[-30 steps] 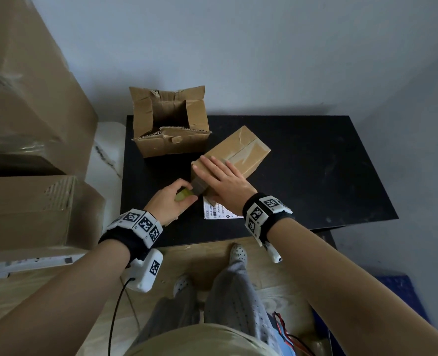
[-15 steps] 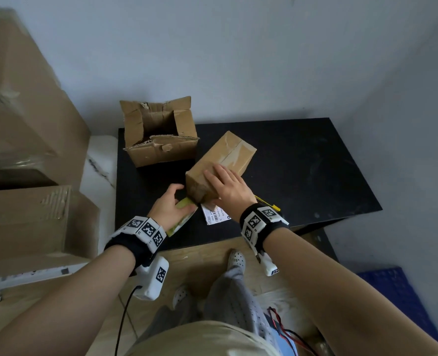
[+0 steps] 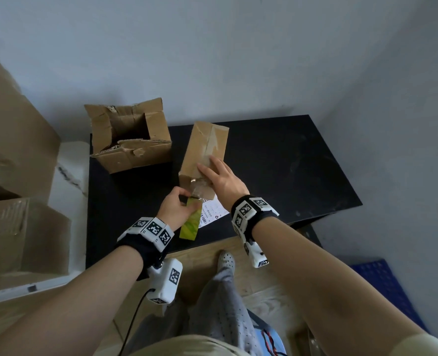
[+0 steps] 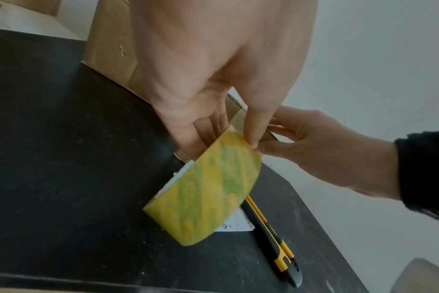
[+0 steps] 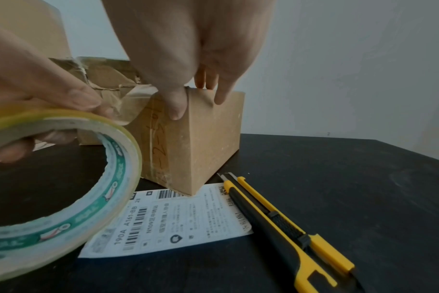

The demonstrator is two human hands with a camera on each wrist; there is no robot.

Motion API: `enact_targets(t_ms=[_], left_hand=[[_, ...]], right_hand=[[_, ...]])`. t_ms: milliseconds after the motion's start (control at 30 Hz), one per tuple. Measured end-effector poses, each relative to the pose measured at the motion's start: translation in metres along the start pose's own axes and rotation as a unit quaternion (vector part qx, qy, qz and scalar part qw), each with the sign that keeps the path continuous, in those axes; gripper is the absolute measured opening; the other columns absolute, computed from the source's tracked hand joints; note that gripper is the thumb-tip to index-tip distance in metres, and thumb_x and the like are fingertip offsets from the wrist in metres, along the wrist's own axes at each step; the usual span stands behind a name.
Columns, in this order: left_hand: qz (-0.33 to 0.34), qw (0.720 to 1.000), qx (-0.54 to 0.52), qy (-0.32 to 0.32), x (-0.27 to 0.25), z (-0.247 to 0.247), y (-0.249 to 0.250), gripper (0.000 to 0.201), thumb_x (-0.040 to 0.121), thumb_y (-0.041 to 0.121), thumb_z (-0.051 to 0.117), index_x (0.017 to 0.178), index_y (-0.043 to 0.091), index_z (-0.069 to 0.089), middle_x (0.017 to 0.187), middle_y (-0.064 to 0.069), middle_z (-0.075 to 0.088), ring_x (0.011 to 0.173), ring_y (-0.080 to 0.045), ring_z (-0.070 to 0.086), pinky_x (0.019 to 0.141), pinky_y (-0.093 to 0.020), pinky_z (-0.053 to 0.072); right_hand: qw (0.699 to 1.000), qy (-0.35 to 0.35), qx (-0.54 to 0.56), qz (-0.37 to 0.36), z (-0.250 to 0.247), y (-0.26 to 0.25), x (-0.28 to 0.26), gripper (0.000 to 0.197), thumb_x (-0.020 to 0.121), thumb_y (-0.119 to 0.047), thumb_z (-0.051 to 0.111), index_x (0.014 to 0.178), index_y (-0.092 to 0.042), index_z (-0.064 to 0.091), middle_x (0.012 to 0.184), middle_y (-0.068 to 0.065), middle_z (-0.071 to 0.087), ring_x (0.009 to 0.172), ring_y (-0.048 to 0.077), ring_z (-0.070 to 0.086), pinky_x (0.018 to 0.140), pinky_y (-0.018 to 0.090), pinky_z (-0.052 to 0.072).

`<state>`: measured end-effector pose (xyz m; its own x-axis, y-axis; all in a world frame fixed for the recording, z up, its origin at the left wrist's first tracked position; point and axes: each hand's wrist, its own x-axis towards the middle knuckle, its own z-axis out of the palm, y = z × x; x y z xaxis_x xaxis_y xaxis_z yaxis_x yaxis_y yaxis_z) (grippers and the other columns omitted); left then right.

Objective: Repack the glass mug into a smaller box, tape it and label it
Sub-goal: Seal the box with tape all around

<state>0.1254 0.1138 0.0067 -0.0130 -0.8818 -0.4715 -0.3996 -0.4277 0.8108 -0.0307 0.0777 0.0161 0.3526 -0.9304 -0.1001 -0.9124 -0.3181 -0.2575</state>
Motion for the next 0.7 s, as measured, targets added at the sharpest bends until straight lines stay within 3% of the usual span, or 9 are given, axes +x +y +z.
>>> enact_targets(t_ms=[100,233,467,567,700], left_hand=[[-0.006,1.0,0.005,-0.004,0.002,0.003,-0.001,0.03,0.081,0.021,0.071,0.102,0.017,0.05,0.097,-0.015,0.065,0.088,-0.03,0.064,0.067,-0.033,0.051],[-0.023,1.0,-0.01,-0.009,0.006,0.002,-0.001,0.034,0.082,0.017,0.07,0.11,0.016,0.05,0.101,-0.018,0.065,0.09,-0.029,0.065,0.078,-0.039,0.054],[-0.026,0.999,-0.041,-0.01,0.007,0.003,-0.002,0.036,0.085,0.016,0.067,0.117,0.015,0.051,0.099,-0.009,0.063,0.083,-0.017,0.064,0.063,-0.025,0.05],[-0.026,0.998,-0.048,-0.009,0.006,0.004,-0.002,0.035,0.086,0.015,0.065,0.118,0.015,0.05,0.092,-0.002,0.061,0.079,-0.011,0.062,0.06,-0.023,0.048],[-0.032,0.998,-0.051,-0.014,0.005,0.005,-0.001,0.035,0.087,0.015,0.064,0.119,0.016,0.05,0.098,-0.006,0.062,0.083,-0.013,0.063,0.064,-0.024,0.049]], right_hand=[[0.999,0.012,0.025,0.017,0.0,0.009,-0.003,0.069,0.087,-0.008,0.063,0.147,-0.016,0.029,0.155,0.01,0.018,0.142,0.027,0.023,0.099,0.042,0.047],[0.995,-0.005,0.06,0.079,0.002,0.023,-0.016,0.076,0.088,-0.017,0.064,0.149,-0.014,0.019,0.157,0.006,0.015,0.141,0.024,0.025,0.105,0.042,0.04],[0.979,-0.081,0.042,0.184,0.03,0.051,-0.037,0.06,0.093,-0.024,0.055,0.145,-0.013,0.029,0.148,0.006,0.034,0.132,0.025,0.039,0.107,0.037,0.032],[0.973,-0.096,0.04,0.205,0.044,0.056,-0.044,0.058,0.092,-0.024,0.055,0.144,-0.013,0.03,0.144,0.007,0.038,0.129,0.025,0.042,0.105,0.039,0.034],[0.972,-0.096,0.038,0.212,0.053,0.058,-0.045,0.055,0.093,-0.014,0.054,0.142,-0.013,0.03,0.141,0.008,0.04,0.125,0.026,0.043,0.1,0.039,0.039]])
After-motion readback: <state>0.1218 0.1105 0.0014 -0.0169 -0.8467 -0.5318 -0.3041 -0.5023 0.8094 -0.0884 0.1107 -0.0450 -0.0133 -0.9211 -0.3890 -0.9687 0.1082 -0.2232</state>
